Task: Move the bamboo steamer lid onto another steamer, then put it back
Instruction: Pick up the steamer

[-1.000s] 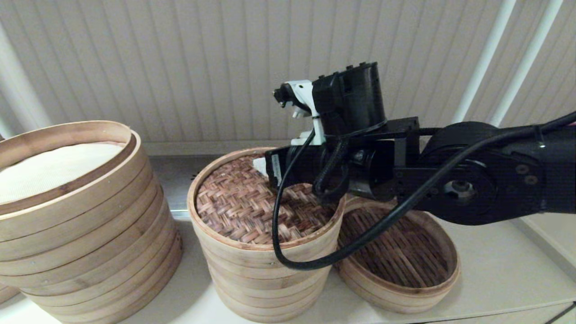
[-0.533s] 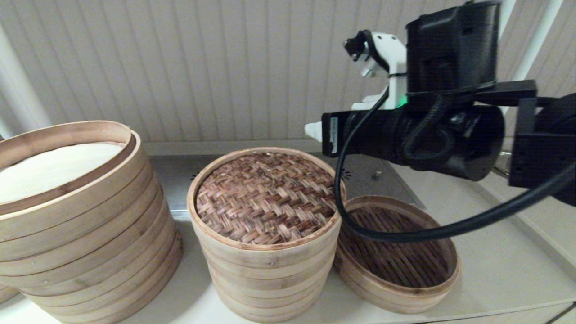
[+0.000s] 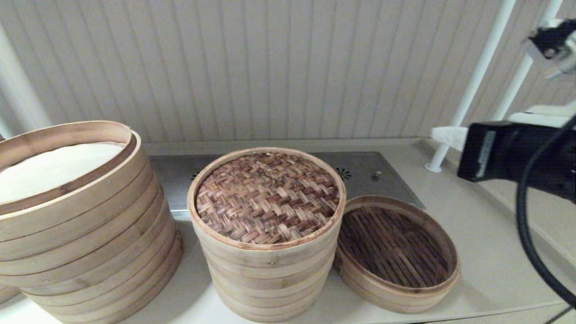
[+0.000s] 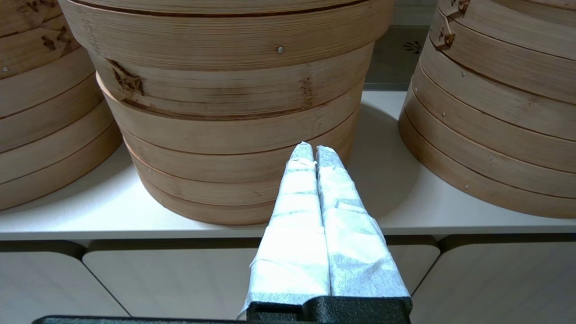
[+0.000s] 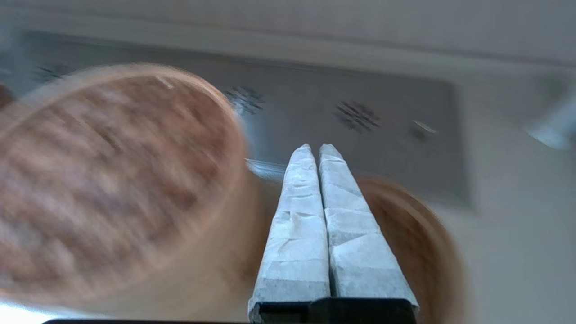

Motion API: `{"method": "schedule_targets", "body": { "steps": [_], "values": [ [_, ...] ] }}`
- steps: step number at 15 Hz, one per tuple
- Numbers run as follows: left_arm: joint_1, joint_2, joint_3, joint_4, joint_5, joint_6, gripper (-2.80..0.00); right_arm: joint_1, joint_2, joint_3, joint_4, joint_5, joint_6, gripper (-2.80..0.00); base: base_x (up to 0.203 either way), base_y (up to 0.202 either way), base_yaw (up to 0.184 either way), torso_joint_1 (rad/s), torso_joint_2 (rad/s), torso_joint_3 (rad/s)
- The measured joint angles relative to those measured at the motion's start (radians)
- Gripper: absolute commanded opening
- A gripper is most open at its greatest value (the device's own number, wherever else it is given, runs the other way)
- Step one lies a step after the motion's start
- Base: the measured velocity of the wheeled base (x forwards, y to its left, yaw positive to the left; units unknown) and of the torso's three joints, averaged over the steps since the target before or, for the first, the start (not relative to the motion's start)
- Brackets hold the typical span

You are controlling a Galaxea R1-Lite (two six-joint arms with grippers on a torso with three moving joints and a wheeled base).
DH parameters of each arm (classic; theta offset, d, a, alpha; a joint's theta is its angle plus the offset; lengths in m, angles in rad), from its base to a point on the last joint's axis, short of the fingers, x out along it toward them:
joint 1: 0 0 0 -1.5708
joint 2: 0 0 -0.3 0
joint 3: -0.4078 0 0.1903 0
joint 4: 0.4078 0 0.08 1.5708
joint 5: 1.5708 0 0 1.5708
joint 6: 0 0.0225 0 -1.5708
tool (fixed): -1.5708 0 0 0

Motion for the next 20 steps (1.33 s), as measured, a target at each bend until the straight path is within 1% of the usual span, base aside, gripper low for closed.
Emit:
{"method": "schedule_targets", "body": {
  "steps": [2, 3, 5, 6, 10, 12, 14, 17, 19, 20],
  "values": [
    [0.000, 0.000, 0.000, 0.000, 0.000, 0.000, -2.80, -0.004, -0.135, 0.097, 0.053, -0.070, -0.003, -2.80, 0.000, 0.000, 0.000, 0.000, 0.00, 0.000],
    [0.000, 0.000, 0.000, 0.000, 0.000, 0.000, -2.80, -0.007, -0.197, 0.136, 0.087, -0.091, -0.004, -2.80, 0.000, 0.000, 0.000, 0.000, 0.00, 0.000],
    [0.000, 0.000, 0.000, 0.000, -0.001, 0.000, -2.80, -0.024, -0.314, 0.218, 0.147, -0.118, -0.004, -2.80, 0.000, 0.000, 0.000, 0.000, 0.00, 0.000],
    [0.000, 0.000, 0.000, 0.000, 0.000, 0.000, -2.80, -0.037, -0.360, 0.255, 0.156, -0.127, -0.004, -2.80, 0.000, 0.000, 0.000, 0.000, 0.00, 0.000],
    [0.000, 0.000, 0.000, 0.000, 0.000, 0.000, -2.80, -0.140, -0.536, 0.422, 0.171, -0.203, -0.004, -2.80, 0.000, 0.000, 0.000, 0.000, 0.00, 0.000],
    [0.000, 0.000, 0.000, 0.000, 0.000, 0.001, -2.80, -0.213, -0.630, 0.478, 0.213, -0.212, -0.008, -2.80, 0.000, 0.000, 0.000, 0.000, 0.00, 0.000],
    [0.000, 0.000, 0.000, 0.000, 0.000, 0.000, -2.80, -0.306, -0.730, 0.512, 0.288, -0.188, -0.026, -2.80, 0.000, 0.000, 0.000, 0.000, 0.00, 0.000],
    [0.000, 0.000, 0.000, 0.000, 0.000, 0.000, -2.80, -0.427, -0.843, 0.581, 0.334, -0.093, -0.053, -2.80, 0.000, 0.000, 0.000, 0.000, 0.00, 0.000],
    [0.000, 0.000, 0.000, 0.000, 0.000, 0.000, -2.80, -0.480, -0.892, 0.594, 0.338, -0.024, -0.076, -2.80, 0.000, 0.000, 0.000, 0.000, 0.00, 0.000],
    [0.000, 0.000, 0.000, 0.000, 0.000, 0.000, -2.80, -0.491, -0.908, 0.598, 0.338, -0.001, -0.086, -2.80, 0.000, 0.000, 0.000, 0.000, 0.00, 0.000]
  ]
}}
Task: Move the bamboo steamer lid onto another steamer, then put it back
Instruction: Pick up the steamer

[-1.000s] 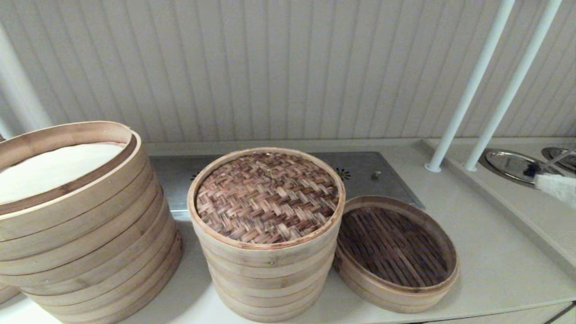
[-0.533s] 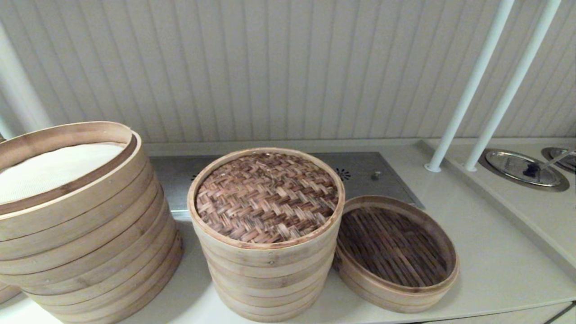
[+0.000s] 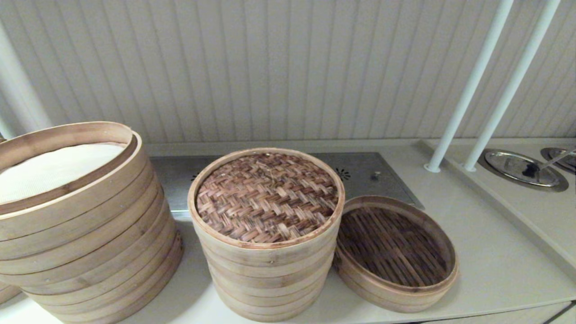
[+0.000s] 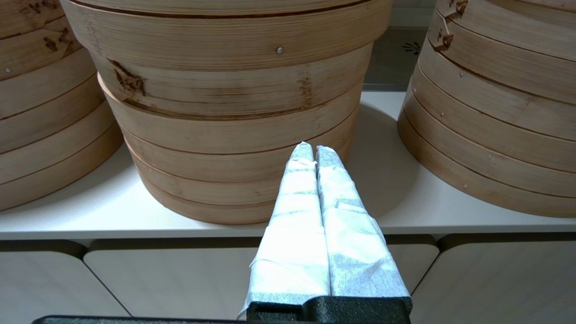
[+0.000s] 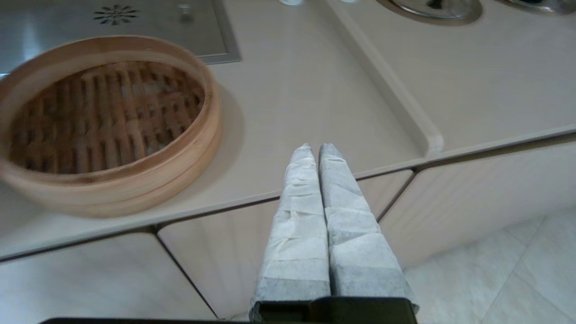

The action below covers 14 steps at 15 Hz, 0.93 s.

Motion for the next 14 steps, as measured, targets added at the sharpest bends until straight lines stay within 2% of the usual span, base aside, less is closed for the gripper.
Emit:
{"method": "schedule_targets", "body": {
  "steps": [2, 4, 9, 12, 14],
  "values": [
    [0.000, 0.000, 0.000, 0.000, 0.000, 0.000, -2.80, -0.010, -0.022, 0.011, -0.005, 0.054, 0.003, -2.80, 0.000, 0.000, 0.000, 0.000, 0.00, 0.000],
    [0.000, 0.000, 0.000, 0.000, 0.000, 0.000, -2.80, -0.012, -0.042, 0.035, -0.007, 0.103, 0.044, -2.80, 0.000, 0.000, 0.000, 0.000, 0.00, 0.000],
    [0.000, 0.000, 0.000, 0.000, 0.000, 0.000, -2.80, -0.023, -0.059, 0.085, -0.014, 0.166, 0.069, -2.80, 0.000, 0.000, 0.000, 0.000, 0.00, 0.000],
    [0.000, 0.000, 0.000, 0.000, 0.000, 0.000, -2.80, -0.099, -0.065, 0.161, -0.080, 0.300, 0.056, -2.80, 0.000, 0.000, 0.000, 0.000, 0.00, 0.000],
    [0.000, 0.000, 0.000, 0.000, 0.000, 0.000, -2.80, -0.143, -0.094, 0.275, -0.220, 0.407, 0.013, -2.80, 0.000, 0.000, 0.000, 0.000, 0.00, 0.000]
  ]
}}
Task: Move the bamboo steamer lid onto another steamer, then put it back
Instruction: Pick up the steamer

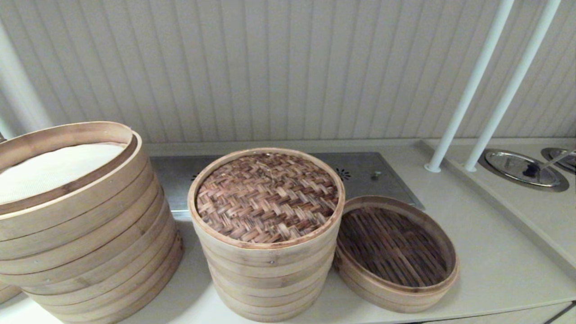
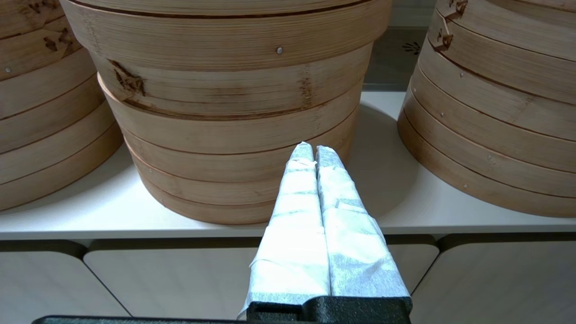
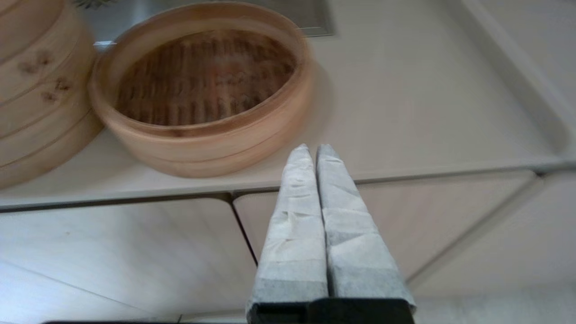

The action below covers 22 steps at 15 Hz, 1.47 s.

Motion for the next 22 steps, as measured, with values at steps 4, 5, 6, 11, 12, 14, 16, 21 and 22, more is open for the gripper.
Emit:
{"method": "schedule_targets", "body": {
  "steps": [4, 5, 6, 11, 12, 14, 16, 21, 22],
  "values": [
    [0.000, 0.000, 0.000, 0.000, 0.000, 0.000, -2.80, -0.039, -0.124, 0.127, -0.093, 0.148, -0.067, -2.80, 0.000, 0.000, 0.000, 0.000, 0.00, 0.000],
    [0.000, 0.000, 0.000, 0.000, 0.000, 0.000, -2.80, -0.043, -0.151, 0.136, -0.093, 0.151, -0.071, -2.80, 0.000, 0.000, 0.000, 0.000, 0.00, 0.000],
    [0.000, 0.000, 0.000, 0.000, 0.000, 0.000, -2.80, -0.043, -0.178, 0.141, -0.091, 0.140, -0.081, -2.80, 0.000, 0.000, 0.000, 0.000, 0.00, 0.000],
    [0.000, 0.000, 0.000, 0.000, 0.000, 0.000, -2.80, -0.045, -0.233, 0.180, -0.092, 0.069, -0.113, -2.80, 0.000, 0.000, 0.000, 0.000, 0.00, 0.000],
    [0.000, 0.000, 0.000, 0.000, 0.000, 0.000, -2.80, -0.044, -0.236, 0.182, -0.092, 0.069, -0.108, -2.80, 0.000, 0.000, 0.000, 0.000, 0.00, 0.000],
    [0.000, 0.000, 0.000, 0.000, 0.000, 0.000, -2.80, -0.044, -0.238, 0.183, -0.092, 0.065, -0.065, -2.80, 0.000, 0.000, 0.000, 0.000, 0.00, 0.000],
    [0.000, 0.000, 0.000, 0.000, 0.000, 0.000, -2.80, -0.044, -0.238, 0.184, -0.092, 0.062, -0.040, -2.80, 0.000, 0.000, 0.000, 0.000, 0.00, 0.000],
    [0.000, 0.000, 0.000, 0.000, 0.000, 0.000, -2.80, -0.044, -0.238, 0.184, -0.090, 0.062, -0.039, -2.80, 0.000, 0.000, 0.000, 0.000, 0.00, 0.000],
    [0.000, 0.000, 0.000, 0.000, 0.000, 0.000, -2.80, -0.044, -0.239, 0.184, -0.090, 0.062, -0.039, -2.80, 0.000, 0.000, 0.000, 0.000, 0.00, 0.000]
  ]
}}
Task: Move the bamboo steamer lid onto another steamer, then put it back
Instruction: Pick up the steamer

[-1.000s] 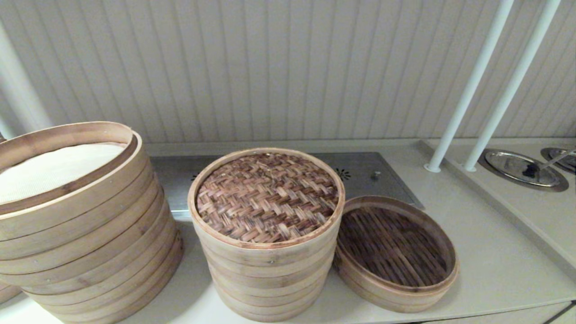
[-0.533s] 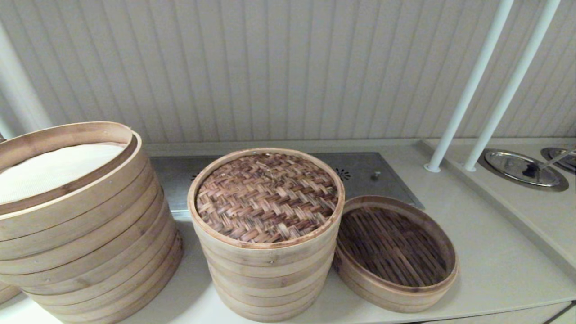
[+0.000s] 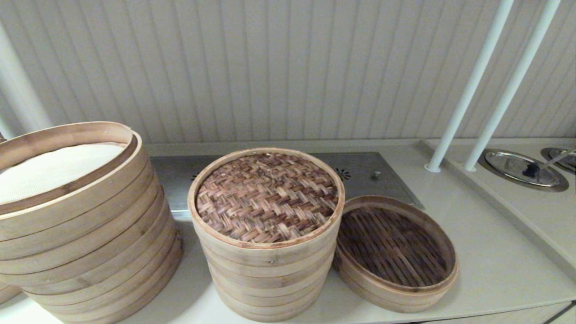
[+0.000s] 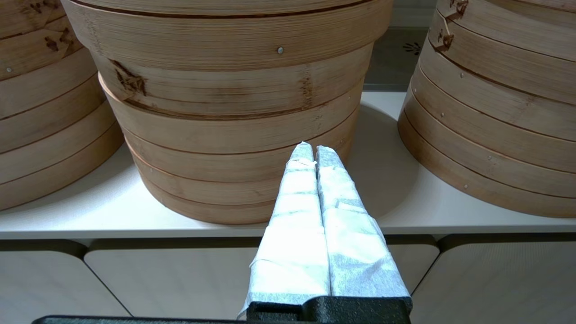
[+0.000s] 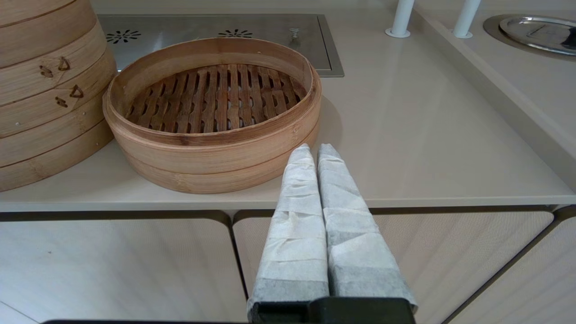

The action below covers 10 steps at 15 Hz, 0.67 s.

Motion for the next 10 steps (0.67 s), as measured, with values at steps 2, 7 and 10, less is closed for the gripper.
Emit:
{"method": "schedule_targets", "body": {
  "steps": [2, 7, 10],
  "values": [
    [0.000, 0.000, 0.000, 0.000, 0.000, 0.000, -2.80, 0.000, 0.000, 0.000, 0.002, 0.000, 0.000, -2.80, 0.000, 0.000, 0.000, 0.000, 0.00, 0.000],
    [0.000, 0.000, 0.000, 0.000, 0.000, 0.000, -2.80, 0.000, -0.001, 0.000, -0.001, 0.000, -0.015, -2.80, 0.000, 0.000, 0.000, 0.000, 0.00, 0.000],
    [0.000, 0.000, 0.000, 0.000, 0.000, -0.001, -2.80, 0.000, 0.008, -0.004, 0.003, -0.002, -0.025, -2.80, 0.000, 0.000, 0.000, 0.000, 0.00, 0.000]
  ]
}}
